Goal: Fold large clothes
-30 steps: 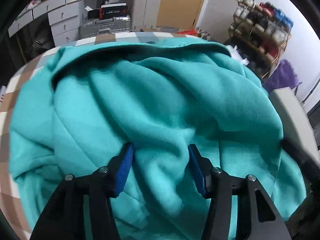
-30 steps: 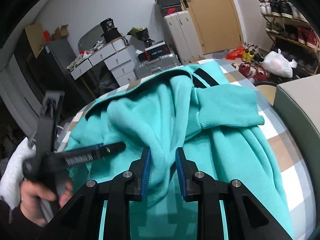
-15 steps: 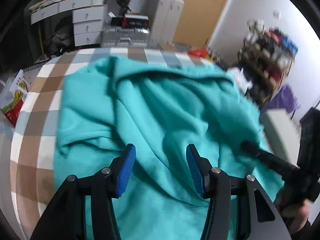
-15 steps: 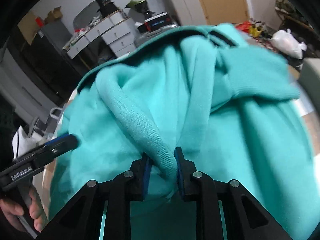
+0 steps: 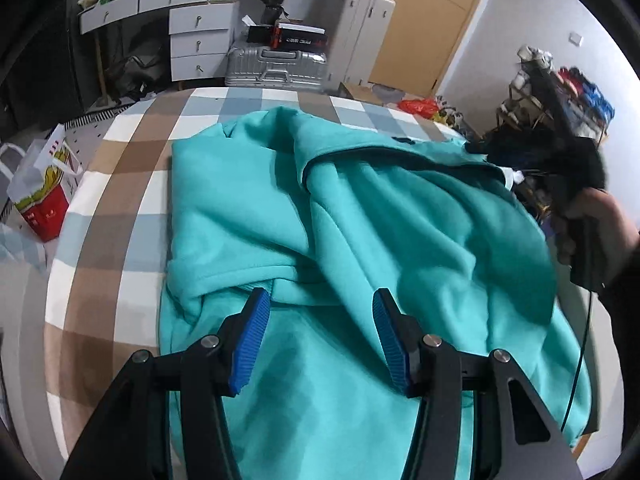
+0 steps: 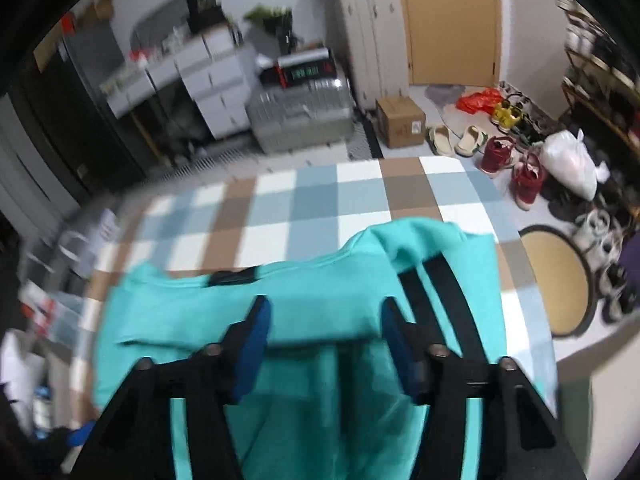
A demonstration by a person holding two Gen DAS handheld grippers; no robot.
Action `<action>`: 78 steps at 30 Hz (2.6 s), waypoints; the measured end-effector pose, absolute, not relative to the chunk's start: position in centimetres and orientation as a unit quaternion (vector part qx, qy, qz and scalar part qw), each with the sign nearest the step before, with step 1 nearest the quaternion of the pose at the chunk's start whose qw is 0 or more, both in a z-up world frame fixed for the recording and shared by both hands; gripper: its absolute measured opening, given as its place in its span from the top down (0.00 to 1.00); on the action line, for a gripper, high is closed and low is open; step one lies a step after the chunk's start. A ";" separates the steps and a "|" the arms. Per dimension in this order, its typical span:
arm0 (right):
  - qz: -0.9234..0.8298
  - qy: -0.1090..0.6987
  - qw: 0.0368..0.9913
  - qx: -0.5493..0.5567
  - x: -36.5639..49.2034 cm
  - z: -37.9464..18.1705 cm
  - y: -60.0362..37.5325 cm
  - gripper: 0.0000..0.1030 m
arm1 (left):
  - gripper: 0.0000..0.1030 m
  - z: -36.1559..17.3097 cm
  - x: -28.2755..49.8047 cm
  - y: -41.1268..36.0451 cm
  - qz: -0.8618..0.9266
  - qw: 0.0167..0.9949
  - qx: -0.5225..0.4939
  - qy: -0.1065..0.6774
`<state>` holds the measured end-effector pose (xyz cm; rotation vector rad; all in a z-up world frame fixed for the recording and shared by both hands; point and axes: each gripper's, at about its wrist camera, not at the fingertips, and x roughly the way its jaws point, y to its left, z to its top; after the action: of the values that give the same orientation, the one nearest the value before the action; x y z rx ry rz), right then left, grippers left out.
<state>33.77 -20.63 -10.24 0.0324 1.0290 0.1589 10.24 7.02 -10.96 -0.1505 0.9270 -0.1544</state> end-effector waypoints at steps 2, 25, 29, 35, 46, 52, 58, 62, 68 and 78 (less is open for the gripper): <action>0.069 0.519 0.851 -0.032 34.4 -13.5 -20.1 0.60 | 0.53 -11.3 10.5 7.1 -0.071 0.887 -0.065 0.451; 0.169 0.580 0.791 -0.094 33.2 -14.6 -7.0 0.64 | 0.53 -12.4 10.4 9.9 -0.039 0.876 -0.071 0.476; 0.170 0.551 0.795 -0.186 30.6 -15.8 -5.6 0.63 | 0.53 -12.7 10.7 10.8 -0.041 0.873 -0.076 0.480; 0.194 0.551 0.808 -0.075 31.6 -10.9 -7.9 0.62 | 0.53 -12.7 10.7 11.3 -0.038 0.872 -0.085 0.480; 0.235 0.550 0.796 -0.097 30.2 -15.4 -2.8 0.59 | 0.53 -12.4 10.3 11.3 -0.019 0.885 -0.041 0.464; 0.261 0.504 0.821 -0.054 27.1 -10.5 -10.6 0.52 | 0.53 -12.7 10.9 11.5 -0.019 0.882 -0.037 0.470; 0.121 0.471 0.873 -0.043 26.7 -9.0 -24.0 0.17 | 0.48 -13.6 12.2 11.9 0.019 0.877 -0.005 0.480; 0.076 0.525 0.847 0.017 27.9 -12.2 -30.7 0.16 | 0.34 -14.2 13.9 13.8 0.005 0.862 -0.066 0.502; 0.095 0.574 0.812 0.036 28.8 -15.3 -32.8 0.16 | 0.37 -15.4 15.6 14.1 -0.027 0.848 -0.111 0.517; 0.160 0.553 0.818 -0.007 27.1 -16.7 -30.7 0.35 | 0.44 -15.7 17.7 12.2 -0.049 0.844 -0.025 0.534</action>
<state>27.09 -30.67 -16.66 -0.0158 1.1775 0.3402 17.74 12.22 -15.71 -0.0519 1.1265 -0.1040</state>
